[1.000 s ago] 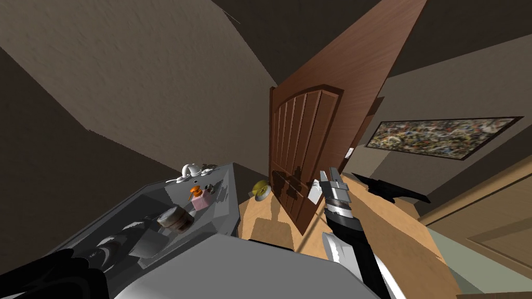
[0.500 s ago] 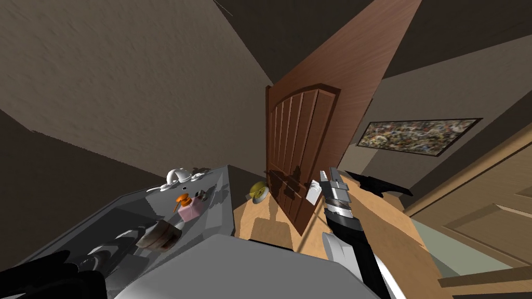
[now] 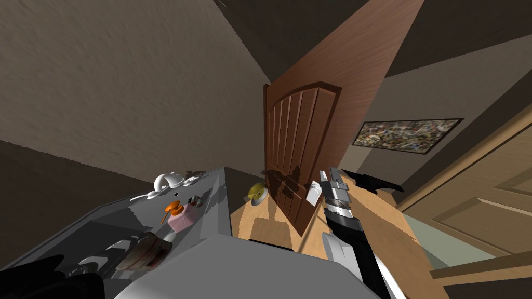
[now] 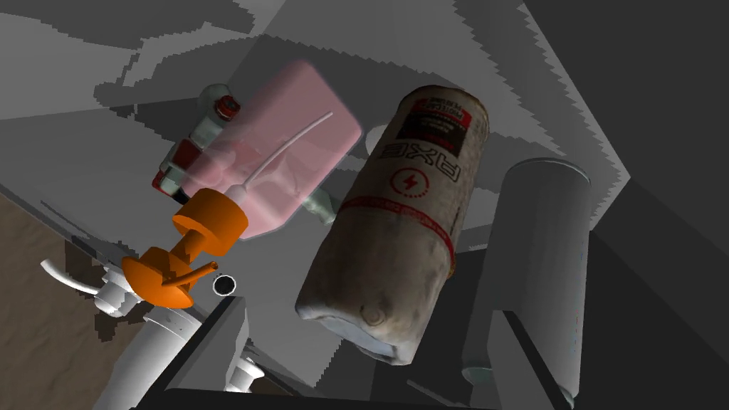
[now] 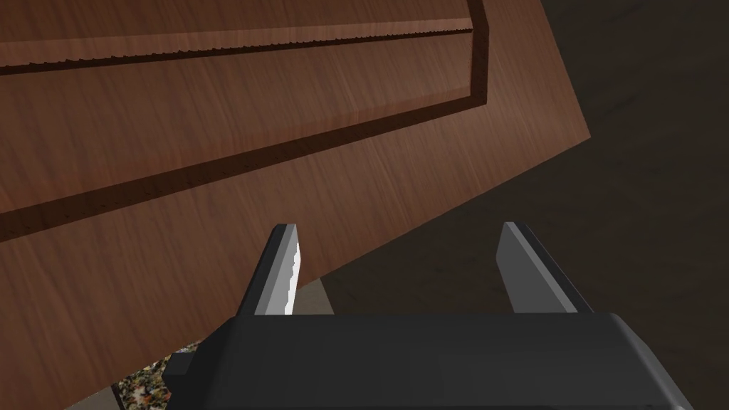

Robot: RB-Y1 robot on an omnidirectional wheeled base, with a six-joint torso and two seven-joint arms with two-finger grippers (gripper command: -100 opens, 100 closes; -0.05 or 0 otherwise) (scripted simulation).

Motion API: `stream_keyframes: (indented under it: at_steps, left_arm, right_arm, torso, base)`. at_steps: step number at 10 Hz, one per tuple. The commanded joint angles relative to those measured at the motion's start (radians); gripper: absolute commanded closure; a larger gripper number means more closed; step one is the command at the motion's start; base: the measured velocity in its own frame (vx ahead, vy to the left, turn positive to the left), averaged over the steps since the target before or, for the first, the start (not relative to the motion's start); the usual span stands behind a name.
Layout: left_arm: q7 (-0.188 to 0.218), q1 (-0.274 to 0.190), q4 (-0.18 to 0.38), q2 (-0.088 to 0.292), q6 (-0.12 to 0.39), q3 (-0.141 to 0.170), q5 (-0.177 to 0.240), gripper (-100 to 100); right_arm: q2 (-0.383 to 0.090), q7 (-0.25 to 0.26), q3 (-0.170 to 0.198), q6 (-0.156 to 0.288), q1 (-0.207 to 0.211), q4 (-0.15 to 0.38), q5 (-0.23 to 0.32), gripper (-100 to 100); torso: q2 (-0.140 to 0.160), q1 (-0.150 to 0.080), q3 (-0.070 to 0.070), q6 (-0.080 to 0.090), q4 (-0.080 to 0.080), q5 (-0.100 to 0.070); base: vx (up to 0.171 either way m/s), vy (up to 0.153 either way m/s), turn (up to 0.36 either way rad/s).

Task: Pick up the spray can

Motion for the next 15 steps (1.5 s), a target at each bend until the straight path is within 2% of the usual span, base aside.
stream_keyframes:
  at_steps: [1, 2, 4, 5, 8, 9, 10, 11, 12, 15]
  left_arm:
    - [-0.009, 0.013, -0.016, 0.01, 0.05, 0.003, 0.011, -100]
    - [-0.009, 0.013, -0.016, 0.01, 0.056, 0.003, 0.011, -100]
    - [-0.024, 0.037, -0.049, 0.025, 0.122, 0.012, 0.033, -100]
    - [-0.024, 0.037, -0.049, 0.025, 0.13, 0.012, 0.033, -100]
    - [-0.039, 0.063, -0.113, 0.04, 0.205, 0.019, 0.051, -100]
    - [-0.042, 0.069, -0.13, 0.041, 0.218, 0.02, 0.053, -100]
    - [-0.04, 0.066, -0.12, 0.037, 0.205, 0.018, 0.05, -100]
    - [-0.041, 0.067, -0.122, 0.038, 0.209, 0.019, 0.051, 0]
    - [-0.048, 0.055, -0.091, 0.04, 0.196, 0.0, 0.034, -100]
    - [-0.062, 0.031, -0.029, 0.043, 0.169, -0.036, 0.001, -100]
  right_arm:
    - [0.0, 0.0, 0.0, 0.0, 0.0, 0.0, 0.0, 0]
    - [0.0, 0.0, 0.0, 0.0, 0.0, 0.0, 0.0, 0]
    - [0.0, 0.0, 0.0, 0.0, 0.0, 0.0, 0.0, 0]
    - [0.0, 0.0, 0.0, 0.0, 0.0, 0.0, 0.0, 0]
    - [0.0, 0.0, 0.0, 0.0, 0.0, 0.0, 0.0, 0]
    - [0.0, 0.0, 0.0, 0.0, 0.0, 0.0, 0.0, 0]
    - [0.0, 0.0, 0.0, 0.0, 0.0, 0.0, 0.0, 0]
    - [0.0, 0.0, 0.0, 0.0, 0.0, 0.0, 0.0, 0]
    - [0.0, 0.0, 0.0, 0.0, 0.0, 0.0, 0.0, 0]
    - [0.0, 0.0, 0.0, 0.0, 0.0, 0.0, 0.0, 0]
  torso:
    - [0.0, 0.0, 0.0, 0.0, 0.0, 0.0]
    - [0.0, 0.0, 0.0, 0.0, 0.0, 0.0]
    - [0.001, 0.0, 0.001, 0.0, 0.0, 0.0]
    - [0.001, 0.002, 0.001, 0.0, 0.0, 0.0]
    - [0.002, 0.003, 0.001, 0.0, 0.0, 0.001]
    - [0.003, 0.003, 0.002, 0.0, 0.001, 0.001]
    - [0.003, 0.003, 0.002, 0.0, 0.001, 0.001]
    - [0.003, 0.001, 0.002, 0.0, 0.001, 0.0]
    - [0.003, -0.001, 0.002, 0.0, 0.001, 0.0]
    - [0.003, -0.003, 0.002, 0.0, 0.001, -0.001]
  base:
    - [0.035, 0.038, -0.067]
    - [0.023, 0.035, -0.051]
    - [0.026, 0.055, -0.079]
    - [0.026, 0.051, -0.036]
    - [0.009, 0.073, -0.044]
    - [-0.011, 0.082, -0.021]
    - [-0.007, 0.036, -0.007]
    - [-0.001, 0.007, -0.001]
    - [0.0, -0.005, -0.063]
    - [0.0, -0.015, -0.057]
